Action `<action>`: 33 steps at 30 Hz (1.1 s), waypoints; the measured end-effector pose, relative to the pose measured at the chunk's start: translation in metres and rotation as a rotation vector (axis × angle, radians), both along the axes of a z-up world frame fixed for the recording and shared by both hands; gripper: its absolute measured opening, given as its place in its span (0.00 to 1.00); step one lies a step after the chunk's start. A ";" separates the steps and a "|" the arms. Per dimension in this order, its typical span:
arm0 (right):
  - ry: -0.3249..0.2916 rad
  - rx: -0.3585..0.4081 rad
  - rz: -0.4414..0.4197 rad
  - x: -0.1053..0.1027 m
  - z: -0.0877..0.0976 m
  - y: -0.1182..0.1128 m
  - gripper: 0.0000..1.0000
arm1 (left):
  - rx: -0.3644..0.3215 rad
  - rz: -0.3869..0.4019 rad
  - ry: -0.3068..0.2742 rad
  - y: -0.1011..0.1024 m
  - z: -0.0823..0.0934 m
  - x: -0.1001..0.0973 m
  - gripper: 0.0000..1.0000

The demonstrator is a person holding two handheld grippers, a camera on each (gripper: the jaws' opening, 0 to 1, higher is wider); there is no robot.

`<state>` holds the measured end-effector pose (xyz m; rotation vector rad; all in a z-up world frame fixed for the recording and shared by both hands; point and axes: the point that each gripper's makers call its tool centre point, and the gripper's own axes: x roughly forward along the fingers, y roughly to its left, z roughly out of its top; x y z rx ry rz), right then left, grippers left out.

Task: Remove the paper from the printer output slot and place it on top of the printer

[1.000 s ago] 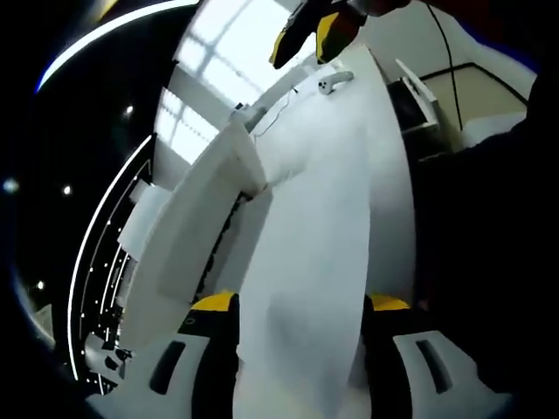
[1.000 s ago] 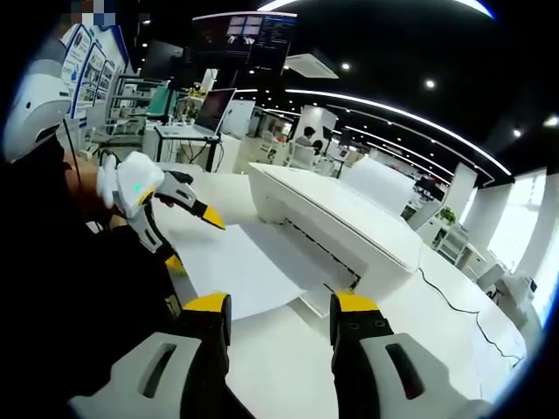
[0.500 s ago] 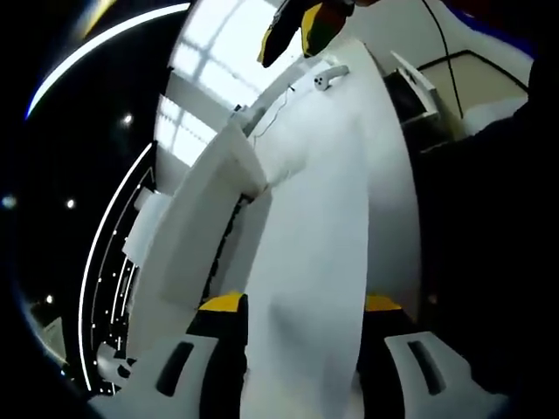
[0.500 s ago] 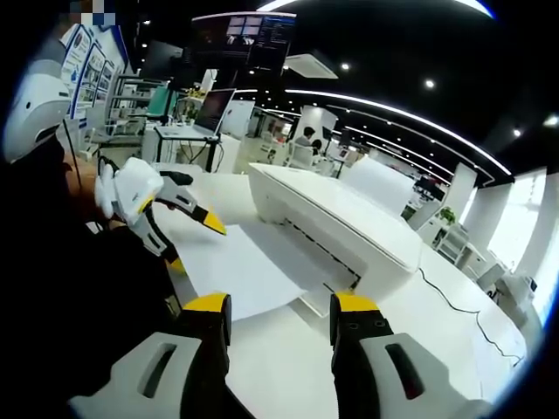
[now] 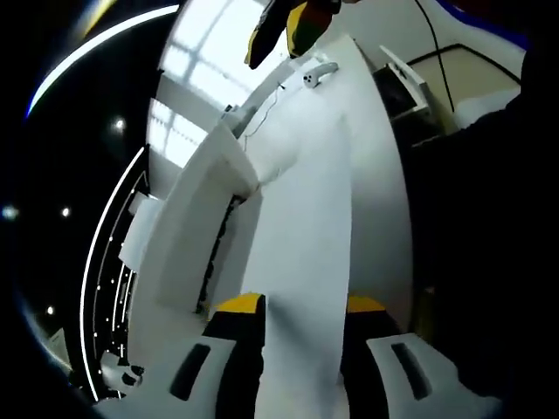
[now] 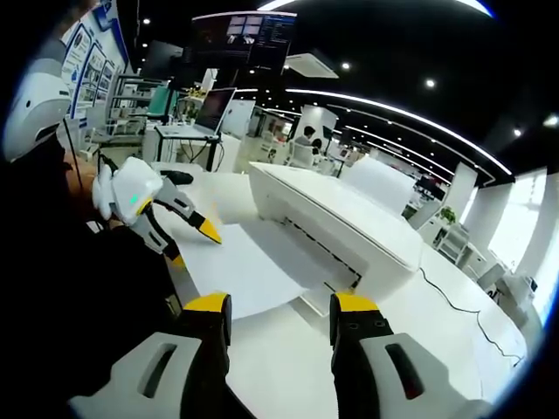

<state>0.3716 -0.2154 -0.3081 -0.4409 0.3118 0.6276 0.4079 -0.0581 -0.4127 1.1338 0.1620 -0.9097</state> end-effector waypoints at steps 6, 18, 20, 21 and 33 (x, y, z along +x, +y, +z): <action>-0.001 0.004 -0.003 0.000 0.000 -0.002 0.41 | 0.025 -0.021 -0.020 -0.001 0.002 -0.002 0.22; -0.001 0.006 -0.003 0.000 0.000 -0.001 0.41 | 0.058 -0.054 -0.043 -0.002 0.007 -0.002 0.07; 0.000 0.007 -0.002 0.000 0.000 -0.001 0.41 | 0.058 -0.057 -0.043 -0.001 0.007 -0.002 0.06; 0.000 0.007 -0.002 0.000 0.000 -0.001 0.41 | 0.055 -0.057 -0.042 -0.001 0.008 -0.001 0.06; -0.002 0.006 -0.003 0.000 0.001 -0.001 0.41 | -0.005 -0.090 0.047 0.002 0.012 0.000 0.06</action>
